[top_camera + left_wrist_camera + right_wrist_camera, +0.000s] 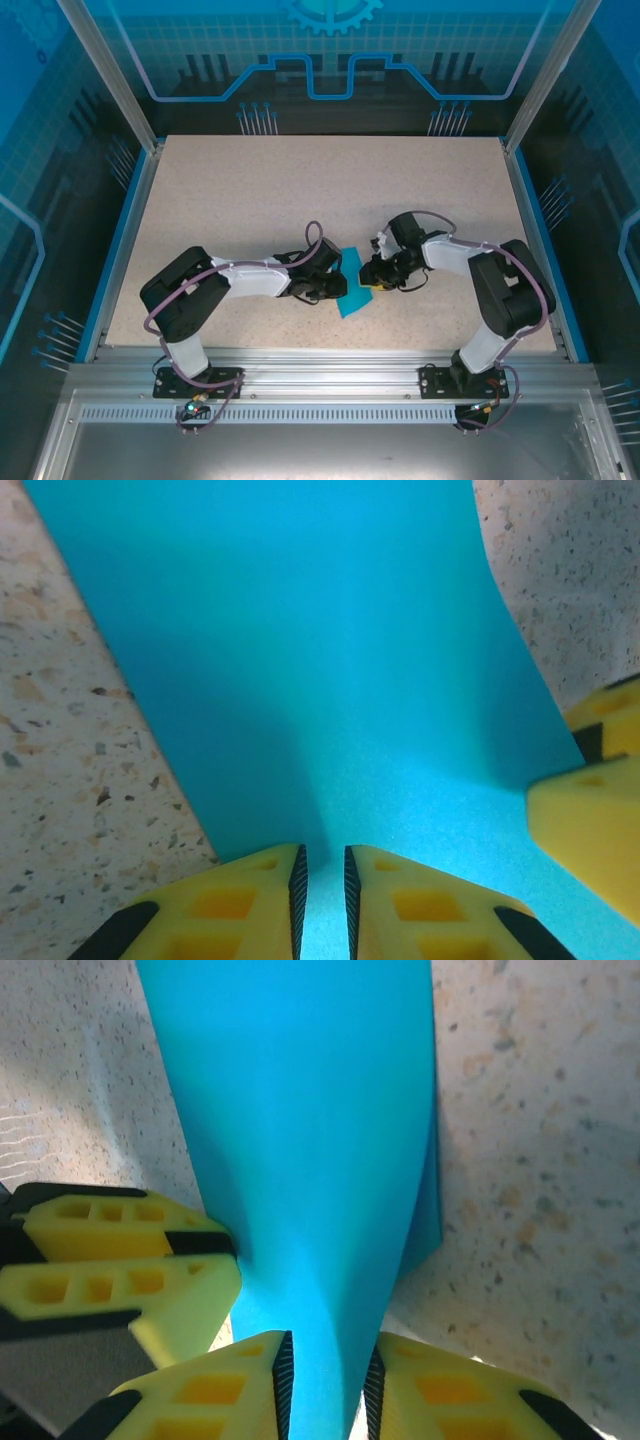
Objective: Fold a paper plane with a square sheet of paper (pick it up from the middle)
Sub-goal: Third fold the triangle at the center of the table.
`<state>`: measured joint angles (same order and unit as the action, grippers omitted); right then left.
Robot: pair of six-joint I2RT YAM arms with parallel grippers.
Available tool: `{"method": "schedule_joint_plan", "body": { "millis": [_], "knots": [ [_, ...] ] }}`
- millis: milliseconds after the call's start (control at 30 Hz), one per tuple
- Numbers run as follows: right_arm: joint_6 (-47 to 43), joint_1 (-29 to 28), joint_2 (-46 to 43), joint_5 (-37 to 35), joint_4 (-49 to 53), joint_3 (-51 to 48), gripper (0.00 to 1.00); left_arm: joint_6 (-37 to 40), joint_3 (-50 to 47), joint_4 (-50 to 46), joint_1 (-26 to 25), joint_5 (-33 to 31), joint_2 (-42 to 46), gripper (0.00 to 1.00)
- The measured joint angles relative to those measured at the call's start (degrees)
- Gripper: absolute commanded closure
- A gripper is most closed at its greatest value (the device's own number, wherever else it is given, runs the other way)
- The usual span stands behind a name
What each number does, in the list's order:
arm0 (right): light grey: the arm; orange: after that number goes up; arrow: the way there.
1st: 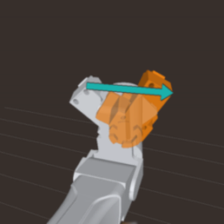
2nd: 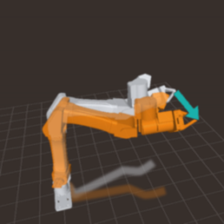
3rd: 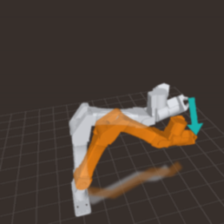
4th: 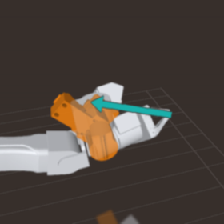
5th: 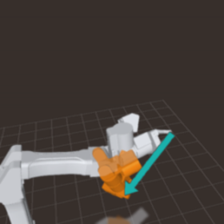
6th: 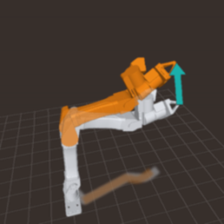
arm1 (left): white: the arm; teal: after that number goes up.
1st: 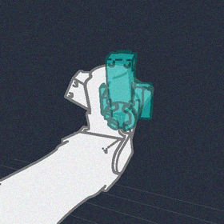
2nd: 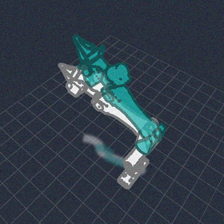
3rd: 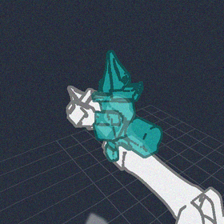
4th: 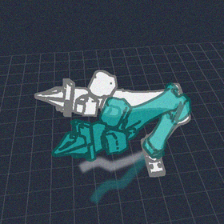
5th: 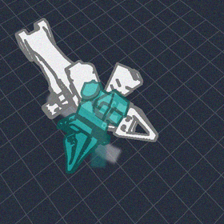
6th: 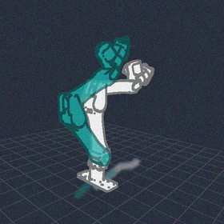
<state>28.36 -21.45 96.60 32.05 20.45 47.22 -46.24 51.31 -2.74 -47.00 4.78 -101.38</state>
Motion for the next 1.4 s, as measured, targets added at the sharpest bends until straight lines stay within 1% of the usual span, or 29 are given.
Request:
{"method": "schedule_joint_plan", "body": {
  "millis": [67,167,200,267,367,500,600,767,967,1067,1133,1400],
  "knots": [
    [-0.9,0.1,1.2,0.2,0.5,0.7,0.78,0.3,0.1,0.0,0.0,0.1,0.0,0.74],
    [-1.6,0.1,1.5,0.4,1.2,1.0,0.84,1.7,0.4,-0.2,-0.4,0.0,0.2,0.63],
    [-1.8,0.1,1.5,0.5,1.4,1.1,0.86,2.2,0.4,-0.5,-0.7,0.0,0.4,0.57],
    [-1.9,0.2,1.5,1.0,1.6,1.2,0.9,3.6,0.5,-1.7,-1.9,-0.6,1.5,0.53],
    [-1.9,0.2,1.5,1.6,1.6,1.2,0.92,6.1,1.7,-4.6,-5.8,-3.2,3.7,0.41],
    [-1.8,0.2,1.5,2.3,1.6,1.2,0.93,8.9,4.1,-7.3,-12.7,-8.9,6.1,0.31],
    [-1.6,0.2,1.5,2.9,1.6,1.2,0.93,10.4,5.1,-9.0,-16.6,-13.5,6.5,0.28],
    [-1.3,0.2,1.5,3.7,1.5,1.2,0.93,13.1,7.3,-12.5,-18.9,-18.8,4.9,0.26],
    [-1.0,0.2,1.5,4.7,1.5,1.2,0.92,16.0,12.3,-14.8,-19.3,-22.5,-0.2,0.26],
    [-0.9,0.2,1.5,4.9,1.5,1.3,0.92,16.7,13.6,-15.5,-19.4,-23.9,-2.0,0.29],
    [-0.9,0.2,1.5,5.0,1.4,1.3,0.91,16.7,14.1,-16.1,-19.5,-25.0,-2.7,0.32],
    [-0.8,0.2,1.5,5.0,1.4,1.3,0.9,16.6,14.2,-17.3,-19.5,-28.2,-2.8,0.66]
  ]
}}
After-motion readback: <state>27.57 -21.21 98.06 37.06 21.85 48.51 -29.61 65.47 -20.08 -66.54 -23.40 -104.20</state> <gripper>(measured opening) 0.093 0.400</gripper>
